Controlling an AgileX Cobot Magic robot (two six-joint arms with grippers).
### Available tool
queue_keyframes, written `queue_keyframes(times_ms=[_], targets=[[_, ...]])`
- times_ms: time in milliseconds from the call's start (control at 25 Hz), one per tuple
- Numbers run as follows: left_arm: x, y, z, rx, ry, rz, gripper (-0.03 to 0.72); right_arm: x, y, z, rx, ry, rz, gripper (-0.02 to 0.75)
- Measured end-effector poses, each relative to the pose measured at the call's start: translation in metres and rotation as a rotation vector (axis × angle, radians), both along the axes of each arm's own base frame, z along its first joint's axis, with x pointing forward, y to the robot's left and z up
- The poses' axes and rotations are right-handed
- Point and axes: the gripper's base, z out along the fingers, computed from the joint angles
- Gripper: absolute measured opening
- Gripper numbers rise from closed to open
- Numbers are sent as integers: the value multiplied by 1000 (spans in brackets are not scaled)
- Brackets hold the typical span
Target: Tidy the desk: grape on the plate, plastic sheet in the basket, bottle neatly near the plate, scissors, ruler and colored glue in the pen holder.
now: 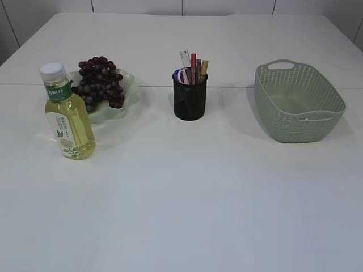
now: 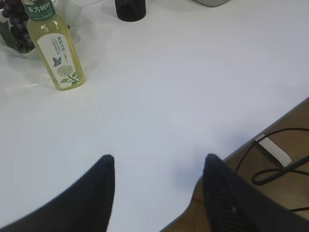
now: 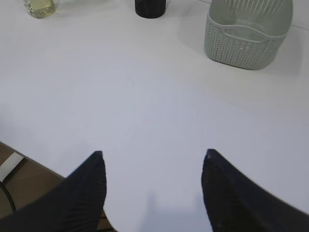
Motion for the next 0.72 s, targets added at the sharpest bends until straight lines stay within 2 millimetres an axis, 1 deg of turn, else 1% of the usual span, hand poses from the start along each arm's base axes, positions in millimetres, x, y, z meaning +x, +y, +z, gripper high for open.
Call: queue_keyframes(times_ms=[160,480,560,720], targets=[[0,-1,0,0,0,77,426,0,1,0,1,2,-59,491],[-2,-3,0,-4,2,389,424,-1,4,0,3,2,-378,491],[-2,-5,0,-13,5,440,424,-1,5,0,3,2,-418,491],[-2,-7,0,-30,12,467,424,-1,5,0,3,2,-432,491]])
